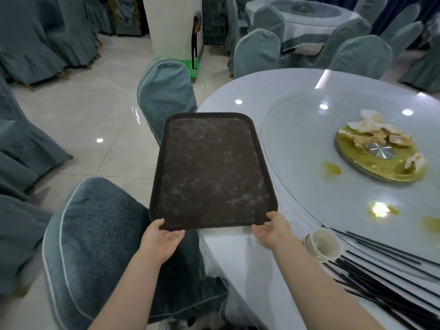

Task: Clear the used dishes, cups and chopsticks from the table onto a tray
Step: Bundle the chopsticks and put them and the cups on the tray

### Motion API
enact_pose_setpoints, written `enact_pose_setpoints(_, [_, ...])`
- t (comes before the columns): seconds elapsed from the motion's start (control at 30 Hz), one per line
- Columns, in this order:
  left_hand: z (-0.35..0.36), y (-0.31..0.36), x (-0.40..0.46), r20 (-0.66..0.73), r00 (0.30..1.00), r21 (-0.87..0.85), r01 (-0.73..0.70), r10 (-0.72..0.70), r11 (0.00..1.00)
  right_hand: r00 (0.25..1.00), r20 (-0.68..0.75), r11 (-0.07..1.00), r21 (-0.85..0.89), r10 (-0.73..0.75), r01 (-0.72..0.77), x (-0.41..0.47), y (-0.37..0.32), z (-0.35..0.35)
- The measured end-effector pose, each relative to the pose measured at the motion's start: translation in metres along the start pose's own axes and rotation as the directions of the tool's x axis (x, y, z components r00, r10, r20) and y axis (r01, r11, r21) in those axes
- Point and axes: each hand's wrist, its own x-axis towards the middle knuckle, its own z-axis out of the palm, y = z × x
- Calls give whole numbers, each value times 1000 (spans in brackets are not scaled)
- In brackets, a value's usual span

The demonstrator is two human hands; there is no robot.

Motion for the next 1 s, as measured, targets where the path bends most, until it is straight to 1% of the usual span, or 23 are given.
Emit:
enact_pose_setpoints(0.07, [1, 0, -8, 55, 998, 36, 35, -37, 999, 999, 44, 1000, 12, 9, -9, -10, 2, 0])
enact_pose_setpoints(0.17, [8, -3, -24, 138, 990, 124, 13, -30, 992, 995, 89, 999, -15, -35, 36, -28, 6, -2])
enact_pose_setpoints(0.3, [21, -15, -43, 277, 960, 234, -22, -45, 972, 976, 166, 988, -42, -141, 150, -59, 9, -17])
enact_pose_setpoints(0.37, [30, -26, -48, 335, 940, 288, -29, -72, 957, 955, 185, 966, -70, -234, 250, -75, 4, -31])
enact_pose_setpoints(0.43, [41, -41, -50, 374, 923, 345, -45, -93, 937, 918, 159, 919, -97, -364, 381, -88, -4, -49])
enact_pose_setpoints(0.5, [52, -59, -52, 394, 912, 406, -59, -117, 912, 862, 114, 850, -144, -494, 506, -98, -12, -69])
enact_pose_setpoints(0.57, [64, -81, -55, 401, 903, 454, -50, -154, 890, 802, 48, 783, -191, -595, 592, -102, -22, -92])
enact_pose_setpoints(0.67, [81, -108, -58, 411, 891, 532, -65, -191, 844, 734, -14, 711, -259, -679, 653, -100, -35, -122])
enact_pose_setpoints(0.73, [90, -124, -56, 421, 885, 587, -100, -197, 803, 703, -52, 679, -320, -709, 661, -93, -43, -139])
enact_pose_setpoints(0.8, [100, -142, -52, 429, 882, 655, -156, -195, 739, 677, -68, 639, -408, -733, 652, -81, -51, -154])
enact_pose_setpoints(0.83, [104, -149, -50, 431, 881, 692, -182, -197, 699, 681, -55, 630, -439, -730, 640, -74, -53, -161])
enact_pose_setpoints(0.87, [107, -156, -48, 428, 881, 727, -203, -202, 656, 708, -27, 640, -454, -706, 620, -68, -55, -166])
enact_pose_setpoints(0.9, [111, -165, -45, 420, 883, 758, -215, -210, 615, 757, 17, 669, -456, -653, 587, -61, -57, -172])
enact_pose_setpoints(0.97, [117, -182, -40, 388, 891, 814, -213, -234, 541, 873, 116, 752, -462, -474, 470, -50, -60, -179])
enact_pose_setpoints(1.0, [120, -190, -40, 369, 896, 835, -202, -248, 512, 913, 152, 785, -471, -378, 403, -45, -60, -181])
